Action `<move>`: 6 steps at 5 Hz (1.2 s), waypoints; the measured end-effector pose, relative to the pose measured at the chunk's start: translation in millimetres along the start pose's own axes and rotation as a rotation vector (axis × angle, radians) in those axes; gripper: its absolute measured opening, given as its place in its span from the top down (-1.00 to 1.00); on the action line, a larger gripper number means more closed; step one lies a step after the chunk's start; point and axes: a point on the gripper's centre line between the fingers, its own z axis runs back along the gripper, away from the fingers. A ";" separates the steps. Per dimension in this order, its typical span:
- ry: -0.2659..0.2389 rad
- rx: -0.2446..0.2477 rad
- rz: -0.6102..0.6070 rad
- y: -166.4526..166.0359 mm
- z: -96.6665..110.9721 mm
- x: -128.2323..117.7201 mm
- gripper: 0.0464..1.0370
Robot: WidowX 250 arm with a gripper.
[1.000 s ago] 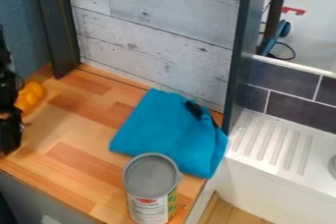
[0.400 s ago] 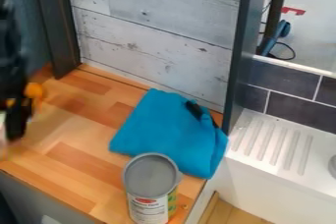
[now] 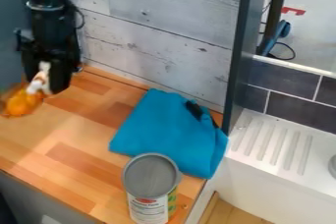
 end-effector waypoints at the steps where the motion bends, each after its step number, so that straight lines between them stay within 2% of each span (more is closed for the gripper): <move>1: -0.115 0.058 0.036 -2.0 3.5 28.1 -0.14; 2: -0.149 0.149 0.066 -10.4 -15.3 51.3 -0.14; 3: -0.159 0.172 0.105 -9.4 -34.3 66.9 -0.14; 4: -0.165 0.161 0.158 -10.3 -53.1 79.4 -0.14; 5: -0.154 0.156 0.165 -11.0 -61.2 80.7 -0.14; 6: -0.109 0.143 0.136 -13.7 -76.9 78.8 -0.14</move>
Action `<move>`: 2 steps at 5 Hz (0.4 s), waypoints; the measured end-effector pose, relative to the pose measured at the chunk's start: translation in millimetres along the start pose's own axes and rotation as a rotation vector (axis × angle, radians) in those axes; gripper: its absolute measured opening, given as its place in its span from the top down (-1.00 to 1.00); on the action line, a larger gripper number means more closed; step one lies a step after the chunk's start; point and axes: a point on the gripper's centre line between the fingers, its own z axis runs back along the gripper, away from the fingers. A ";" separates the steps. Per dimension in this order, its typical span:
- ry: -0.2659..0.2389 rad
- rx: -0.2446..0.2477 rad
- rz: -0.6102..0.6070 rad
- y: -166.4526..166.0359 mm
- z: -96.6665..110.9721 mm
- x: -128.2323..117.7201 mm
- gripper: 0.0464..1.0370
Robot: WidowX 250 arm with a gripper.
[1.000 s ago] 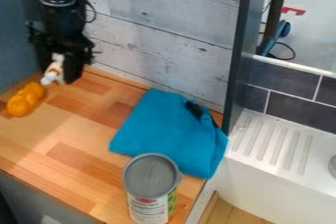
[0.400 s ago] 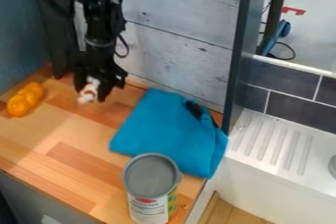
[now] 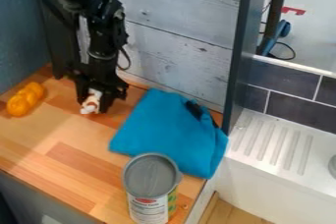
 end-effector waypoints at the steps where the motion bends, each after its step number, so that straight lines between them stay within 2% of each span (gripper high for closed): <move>1: 0.013 -0.024 -0.004 2.0 -6.5 0.6 -0.14; 2: 0.016 -0.060 -0.012 3.6 -7.3 1.6 -0.30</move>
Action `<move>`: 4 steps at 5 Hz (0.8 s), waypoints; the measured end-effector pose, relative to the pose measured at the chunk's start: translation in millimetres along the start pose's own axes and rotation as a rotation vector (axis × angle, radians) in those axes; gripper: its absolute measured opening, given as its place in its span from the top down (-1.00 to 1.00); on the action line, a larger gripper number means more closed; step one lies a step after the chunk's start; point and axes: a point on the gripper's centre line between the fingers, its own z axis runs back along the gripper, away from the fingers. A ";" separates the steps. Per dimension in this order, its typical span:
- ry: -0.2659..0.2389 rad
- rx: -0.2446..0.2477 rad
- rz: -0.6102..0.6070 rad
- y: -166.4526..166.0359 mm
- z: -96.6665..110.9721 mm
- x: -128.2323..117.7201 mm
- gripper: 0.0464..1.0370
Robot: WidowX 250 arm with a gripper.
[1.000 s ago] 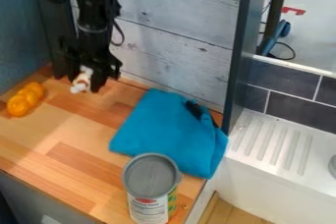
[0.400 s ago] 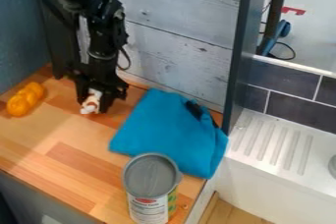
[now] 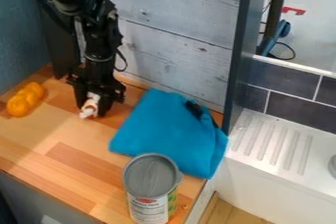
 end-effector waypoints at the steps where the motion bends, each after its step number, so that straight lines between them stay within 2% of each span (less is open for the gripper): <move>1: -0.002 -0.061 0.055 1.4 0.6 -1.3 -0.84; 2: -0.136 -0.108 0.078 6.6 40.3 3.9 -0.94; 3: -0.161 -0.112 0.056 13.6 46.7 -7.1 -0.93; 4: -0.162 -0.127 0.034 21.5 79.5 -25.7 -0.93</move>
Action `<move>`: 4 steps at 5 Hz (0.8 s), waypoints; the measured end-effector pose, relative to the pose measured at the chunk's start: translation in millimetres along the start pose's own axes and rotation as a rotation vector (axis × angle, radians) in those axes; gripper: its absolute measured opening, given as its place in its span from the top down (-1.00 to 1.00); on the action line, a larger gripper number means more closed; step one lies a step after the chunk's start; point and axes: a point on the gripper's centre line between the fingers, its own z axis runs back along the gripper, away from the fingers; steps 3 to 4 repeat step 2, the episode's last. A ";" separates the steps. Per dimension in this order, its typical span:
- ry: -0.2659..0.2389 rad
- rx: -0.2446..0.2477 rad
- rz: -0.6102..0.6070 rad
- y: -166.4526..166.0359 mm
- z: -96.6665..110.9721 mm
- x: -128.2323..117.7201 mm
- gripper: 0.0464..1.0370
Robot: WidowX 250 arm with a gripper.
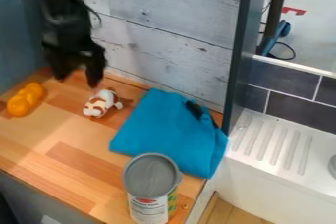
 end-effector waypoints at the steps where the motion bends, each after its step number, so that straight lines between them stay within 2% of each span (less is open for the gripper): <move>1: 0.069 0.012 -0.019 1.7 27.2 -22.9 -0.93; 2: 0.126 0.001 -0.068 -0.3 41.9 -40.6 -0.93; 4: 0.126 0.001 -0.068 -0.3 41.9 -40.6 -0.93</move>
